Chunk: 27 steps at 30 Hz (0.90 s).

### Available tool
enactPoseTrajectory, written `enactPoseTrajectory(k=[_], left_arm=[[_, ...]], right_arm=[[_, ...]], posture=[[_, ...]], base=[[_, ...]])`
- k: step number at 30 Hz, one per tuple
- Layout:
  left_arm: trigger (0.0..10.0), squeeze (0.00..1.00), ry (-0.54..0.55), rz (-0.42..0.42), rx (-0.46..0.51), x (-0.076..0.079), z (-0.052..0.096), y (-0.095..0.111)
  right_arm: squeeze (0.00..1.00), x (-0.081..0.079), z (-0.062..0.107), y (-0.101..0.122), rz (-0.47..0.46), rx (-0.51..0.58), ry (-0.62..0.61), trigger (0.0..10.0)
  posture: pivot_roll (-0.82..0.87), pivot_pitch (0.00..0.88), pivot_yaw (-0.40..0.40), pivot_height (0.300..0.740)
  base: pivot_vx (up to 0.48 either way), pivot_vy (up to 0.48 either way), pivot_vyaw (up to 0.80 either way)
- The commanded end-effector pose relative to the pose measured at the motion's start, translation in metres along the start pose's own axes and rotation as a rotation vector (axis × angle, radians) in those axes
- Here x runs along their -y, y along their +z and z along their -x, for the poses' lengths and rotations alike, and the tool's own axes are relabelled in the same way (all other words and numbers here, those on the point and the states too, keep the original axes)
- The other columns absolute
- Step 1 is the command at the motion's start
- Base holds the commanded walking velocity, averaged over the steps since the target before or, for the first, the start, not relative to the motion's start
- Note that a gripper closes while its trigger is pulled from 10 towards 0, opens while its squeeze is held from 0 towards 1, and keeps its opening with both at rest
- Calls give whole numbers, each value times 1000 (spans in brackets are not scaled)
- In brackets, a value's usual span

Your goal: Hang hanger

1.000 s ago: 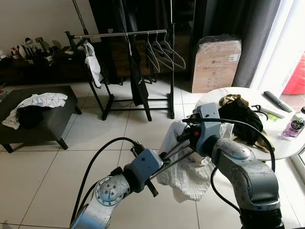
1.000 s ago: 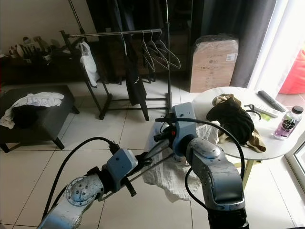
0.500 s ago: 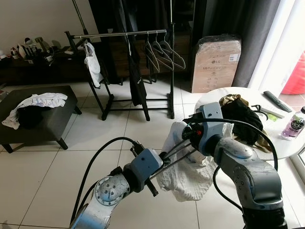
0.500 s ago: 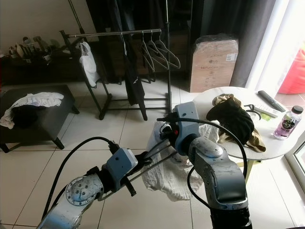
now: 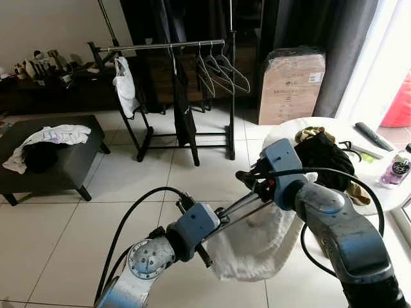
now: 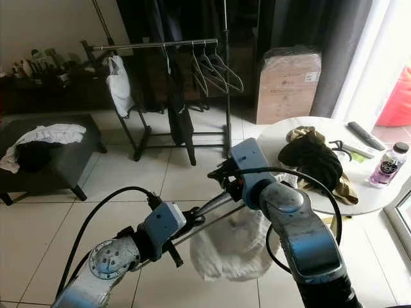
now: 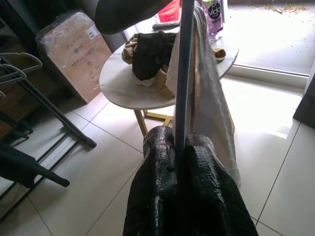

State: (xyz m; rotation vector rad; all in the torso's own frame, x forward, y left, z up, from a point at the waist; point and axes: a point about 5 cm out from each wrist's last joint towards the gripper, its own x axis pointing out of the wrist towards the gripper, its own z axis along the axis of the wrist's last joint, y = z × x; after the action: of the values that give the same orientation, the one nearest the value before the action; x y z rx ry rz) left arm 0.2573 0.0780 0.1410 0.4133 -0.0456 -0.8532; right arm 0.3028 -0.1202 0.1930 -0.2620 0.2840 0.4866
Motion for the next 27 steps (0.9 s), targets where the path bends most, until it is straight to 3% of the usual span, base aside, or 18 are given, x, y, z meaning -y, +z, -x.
enactPoseTrajectory(k=[1, 9, 10, 11, 12, 13, 22, 27], left_arm=[[10000, 0, 28, -23, 89, -3, -3, 18], [10000, 0, 59, -22, 99, -6, -3, 19], [10000, 0, 70, -19, 102, -8, -3, 19], [10000, 0, 73, -18, 101, -8, -3, 19], [10000, 0, 79, -20, 99, -9, -3, 18], [10000, 0, 92, -32, 96, -10, -3, 18], [10000, 0, 216, -52, 83, -22, -2, 17], [10000, 0, 275, -36, 115, -27, 0, 21]], right_arm=[[1000, -21, -2, 2, -21, 10, 121, 10000], [992, -20, -1, 3, -48, 21, 123, 10000], [851, -19, -1, 2, -47, 18, 121, 10000], [851, -19, 0, 2, -42, 15, 122, 10000], [204, -18, 0, 0, -21, 3, 120, 10000], [0, -18, 0, -4, 6, -19, 118, 10000], [0, -22, 4, -10, 17, -46, 154, 10000], [0, -13, 3, -17, -11, -69, 76, 10000]], posture=[[-75, 81, 49, 740], [-79, 83, 47, 740], [-80, 82, 47, 740], [-80, 83, 47, 740], [-80, 83, 47, 740], [-80, 83, 46, 740], [-81, 91, 40, 740], [-79, 92, 37, 740]], base=[[0, 0, 0], [0, 0, 0], [0, 0, 0], [0, 0, 0], [0, 0, 0], [0, 0, 0], [0, 0, 0], [0, 0, 0]])
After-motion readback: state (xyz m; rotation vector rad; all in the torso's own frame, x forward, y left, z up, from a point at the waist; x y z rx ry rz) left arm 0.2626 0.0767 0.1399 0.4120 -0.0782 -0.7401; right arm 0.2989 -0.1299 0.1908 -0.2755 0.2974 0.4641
